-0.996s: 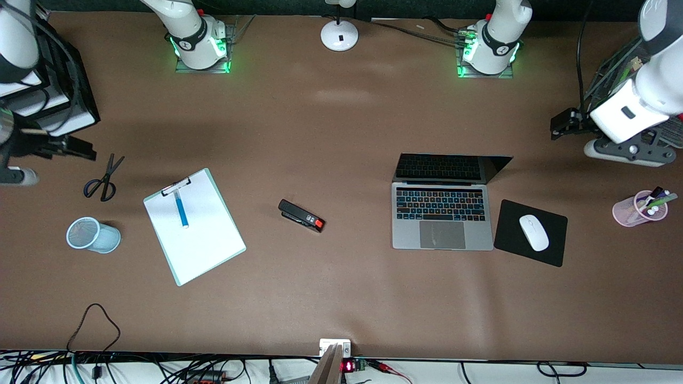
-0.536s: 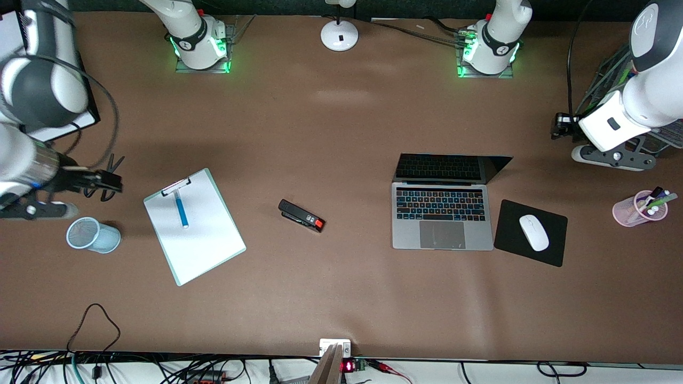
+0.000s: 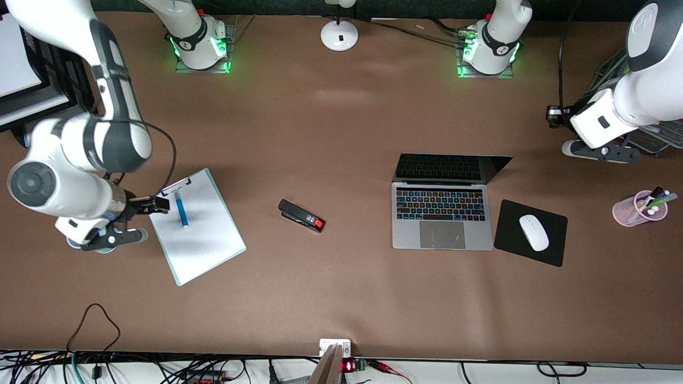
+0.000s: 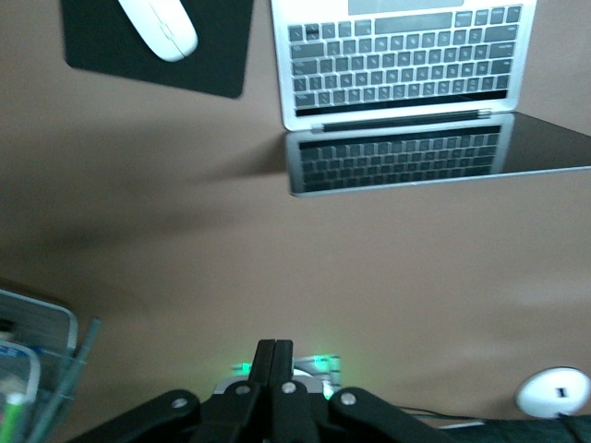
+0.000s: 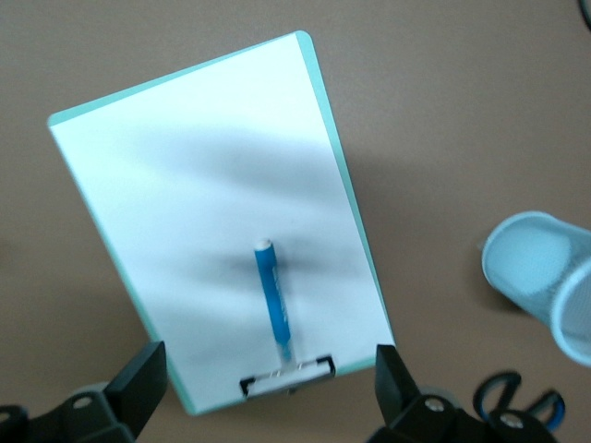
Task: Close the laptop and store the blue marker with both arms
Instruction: 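Reach the right gripper to the blue marker while the left gripper nears the laptop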
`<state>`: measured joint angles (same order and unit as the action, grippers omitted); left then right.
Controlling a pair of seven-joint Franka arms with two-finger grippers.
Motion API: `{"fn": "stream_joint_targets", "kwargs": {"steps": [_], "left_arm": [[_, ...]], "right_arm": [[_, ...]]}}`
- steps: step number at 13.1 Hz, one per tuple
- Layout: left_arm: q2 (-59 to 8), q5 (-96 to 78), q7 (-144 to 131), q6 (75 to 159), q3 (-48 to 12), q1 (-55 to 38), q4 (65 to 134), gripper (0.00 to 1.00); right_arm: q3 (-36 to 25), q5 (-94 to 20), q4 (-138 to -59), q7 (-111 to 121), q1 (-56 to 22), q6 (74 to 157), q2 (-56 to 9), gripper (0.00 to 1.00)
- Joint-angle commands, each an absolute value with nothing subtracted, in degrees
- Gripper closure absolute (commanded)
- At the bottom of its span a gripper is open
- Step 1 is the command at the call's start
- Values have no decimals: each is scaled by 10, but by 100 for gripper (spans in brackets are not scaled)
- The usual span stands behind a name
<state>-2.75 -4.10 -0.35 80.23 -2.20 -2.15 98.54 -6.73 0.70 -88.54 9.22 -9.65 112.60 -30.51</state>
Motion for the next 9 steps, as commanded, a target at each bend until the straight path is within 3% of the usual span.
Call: {"fn": "stream_joint_targets", "kwargs": {"steps": [1, 4, 7, 9], "left_arm": [[10, -81, -60, 811, -34, -25, 1040, 98], [45, -84, -113, 895, -96, -24, 1119, 98], [69, -84, -198, 996, -190, -20, 1192, 98], [67, -83, -223, 1081, -214, -19, 1239, 98]], "right_arm": [[-68, 2, -884, 105, -100, 1163, -336, 0], [-68, 2, -917, 106, -109, 1239, -351, 0], [-67, 2, -921, 113, -108, 1236, -360, 0], [-65, -3, -924, 168, -106, 1236, -367, 0]]}}
